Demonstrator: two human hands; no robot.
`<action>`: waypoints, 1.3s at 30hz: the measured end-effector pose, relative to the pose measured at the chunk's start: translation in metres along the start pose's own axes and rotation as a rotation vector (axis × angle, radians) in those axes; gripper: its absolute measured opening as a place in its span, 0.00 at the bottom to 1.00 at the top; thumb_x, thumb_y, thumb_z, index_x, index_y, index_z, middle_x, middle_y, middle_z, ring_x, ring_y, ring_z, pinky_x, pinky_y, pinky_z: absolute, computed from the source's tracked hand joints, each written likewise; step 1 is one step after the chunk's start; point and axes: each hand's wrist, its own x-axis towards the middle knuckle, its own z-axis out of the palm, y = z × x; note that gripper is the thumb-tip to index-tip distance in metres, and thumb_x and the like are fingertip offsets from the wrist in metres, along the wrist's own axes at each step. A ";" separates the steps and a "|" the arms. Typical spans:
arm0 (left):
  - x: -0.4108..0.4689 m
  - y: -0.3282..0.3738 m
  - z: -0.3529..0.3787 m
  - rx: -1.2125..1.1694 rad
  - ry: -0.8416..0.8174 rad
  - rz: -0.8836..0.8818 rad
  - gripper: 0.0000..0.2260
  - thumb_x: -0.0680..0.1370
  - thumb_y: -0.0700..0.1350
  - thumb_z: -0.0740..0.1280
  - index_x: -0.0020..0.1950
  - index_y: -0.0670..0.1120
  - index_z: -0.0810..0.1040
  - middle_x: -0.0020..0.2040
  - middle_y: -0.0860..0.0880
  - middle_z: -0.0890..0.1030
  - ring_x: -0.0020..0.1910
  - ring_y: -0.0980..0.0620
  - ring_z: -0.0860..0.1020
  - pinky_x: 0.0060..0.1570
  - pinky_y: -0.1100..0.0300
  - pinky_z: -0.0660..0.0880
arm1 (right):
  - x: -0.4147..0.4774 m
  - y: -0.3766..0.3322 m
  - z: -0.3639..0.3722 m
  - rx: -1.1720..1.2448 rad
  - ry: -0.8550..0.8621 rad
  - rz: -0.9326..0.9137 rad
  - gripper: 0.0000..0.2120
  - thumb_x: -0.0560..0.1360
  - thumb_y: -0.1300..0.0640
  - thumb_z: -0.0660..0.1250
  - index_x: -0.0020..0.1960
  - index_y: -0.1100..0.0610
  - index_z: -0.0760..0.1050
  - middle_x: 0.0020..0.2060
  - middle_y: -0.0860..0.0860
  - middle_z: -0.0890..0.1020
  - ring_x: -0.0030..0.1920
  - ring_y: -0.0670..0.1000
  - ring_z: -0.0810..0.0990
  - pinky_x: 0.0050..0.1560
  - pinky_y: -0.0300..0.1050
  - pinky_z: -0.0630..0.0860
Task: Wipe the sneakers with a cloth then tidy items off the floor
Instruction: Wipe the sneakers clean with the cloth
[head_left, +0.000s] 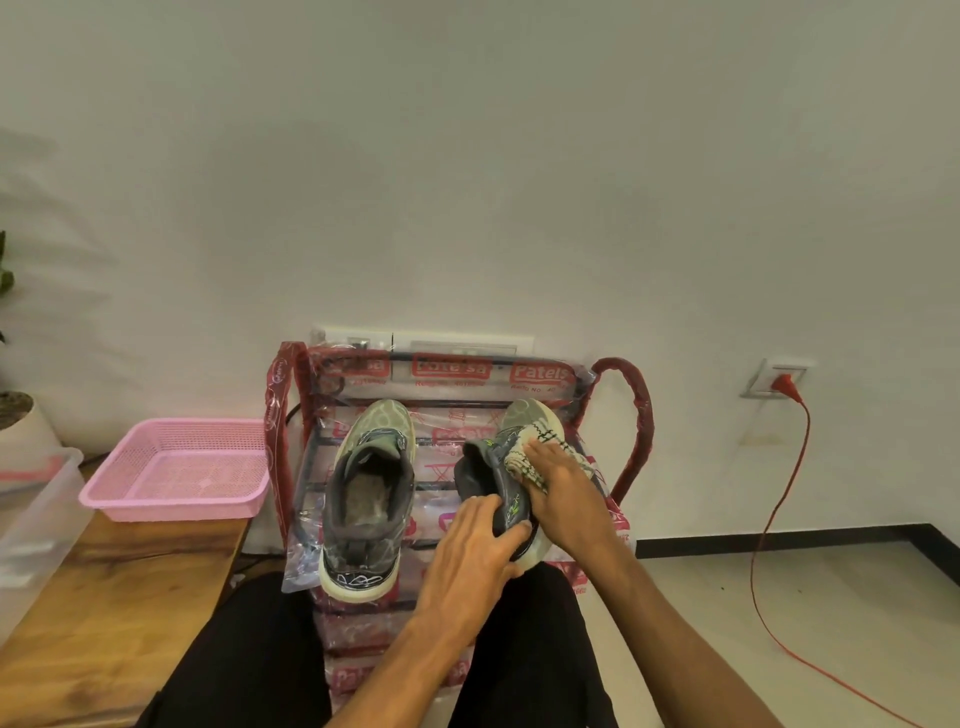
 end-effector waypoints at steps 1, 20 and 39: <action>0.000 -0.001 -0.001 -0.006 -0.002 -0.006 0.28 0.55 0.47 0.84 0.52 0.50 0.80 0.53 0.45 0.77 0.50 0.47 0.79 0.39 0.60 0.78 | -0.003 -0.001 0.001 0.009 -0.005 -0.012 0.23 0.81 0.52 0.61 0.75 0.52 0.64 0.75 0.48 0.65 0.76 0.48 0.57 0.73 0.40 0.52; 0.002 0.002 -0.018 0.243 -0.046 0.164 0.22 0.57 0.37 0.80 0.48 0.46 0.79 0.51 0.44 0.76 0.46 0.46 0.75 0.43 0.55 0.77 | -0.032 0.008 -0.017 0.398 0.235 0.158 0.17 0.81 0.54 0.62 0.69 0.50 0.73 0.57 0.46 0.80 0.55 0.42 0.77 0.55 0.35 0.72; 0.048 0.009 -0.042 0.064 0.015 0.056 0.19 0.78 0.40 0.64 0.68 0.49 0.72 0.64 0.50 0.75 0.64 0.51 0.72 0.62 0.58 0.68 | -0.042 0.014 0.014 0.749 0.096 0.302 0.14 0.80 0.50 0.63 0.64 0.49 0.76 0.53 0.43 0.82 0.54 0.40 0.80 0.55 0.35 0.77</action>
